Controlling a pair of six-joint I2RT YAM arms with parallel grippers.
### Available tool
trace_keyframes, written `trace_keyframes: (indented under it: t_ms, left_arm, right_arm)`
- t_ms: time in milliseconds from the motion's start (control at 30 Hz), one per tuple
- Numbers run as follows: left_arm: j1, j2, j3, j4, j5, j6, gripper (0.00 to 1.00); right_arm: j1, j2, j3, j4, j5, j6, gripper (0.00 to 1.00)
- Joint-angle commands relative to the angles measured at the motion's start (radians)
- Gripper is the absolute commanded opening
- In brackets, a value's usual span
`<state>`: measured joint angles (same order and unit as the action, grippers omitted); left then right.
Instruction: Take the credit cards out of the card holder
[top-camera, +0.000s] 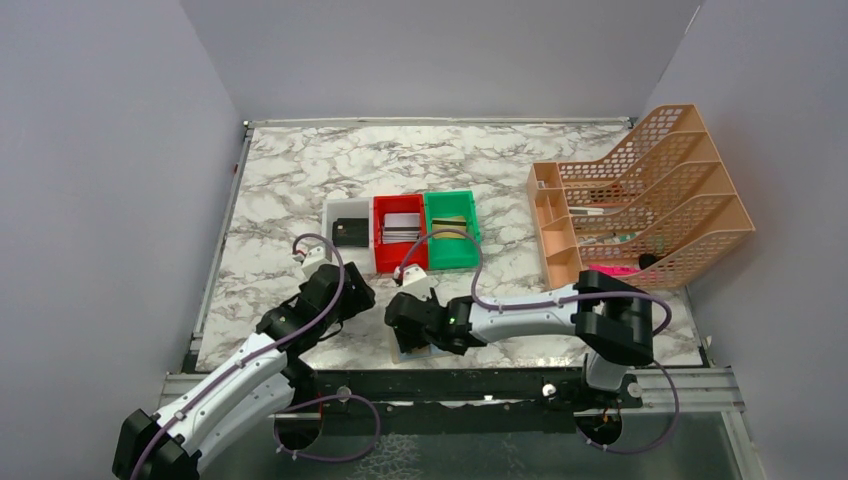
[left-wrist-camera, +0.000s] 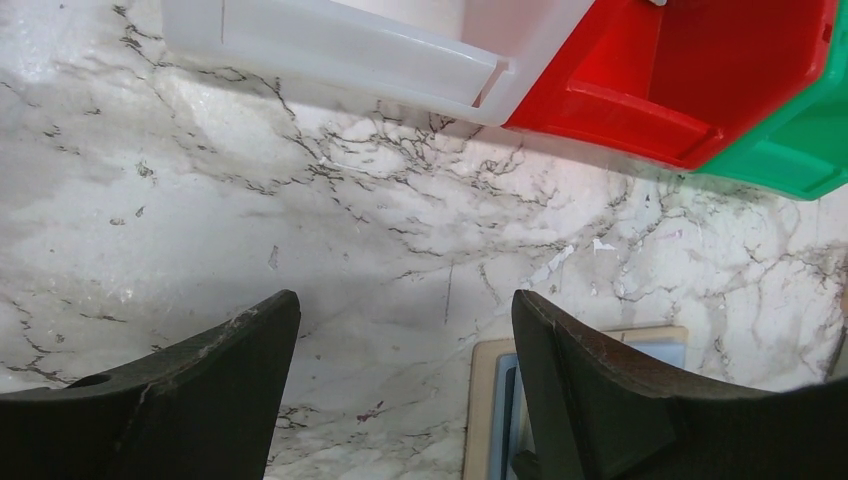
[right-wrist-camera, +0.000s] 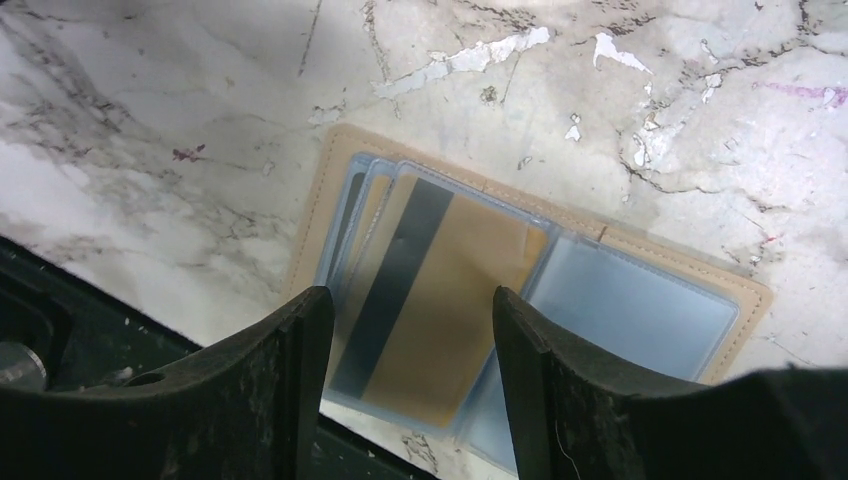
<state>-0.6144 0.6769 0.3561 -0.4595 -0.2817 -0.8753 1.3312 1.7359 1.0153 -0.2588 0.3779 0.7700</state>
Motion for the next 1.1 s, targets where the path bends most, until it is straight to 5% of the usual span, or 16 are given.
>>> trace_keyframes:
  t_ms: [0, 333, 1067]
  left_arm:
    - [0.005, -0.031, -0.008, -0.002, -0.016, -0.016, 0.81]
    - [0.005, -0.021, -0.009, 0.006, -0.005, -0.010, 0.81]
    - [0.005, -0.035, -0.005, 0.051, 0.090, 0.021, 0.81]
  right_arm:
    - [0.016, 0.076, 0.072, -0.137, 0.088, 0.039, 0.65]
    - [0.017, 0.108, 0.057, -0.182, 0.091, 0.140, 0.63]
    - [-0.109, -0.231, -0.332, 0.273, -0.120, 0.203, 0.53]
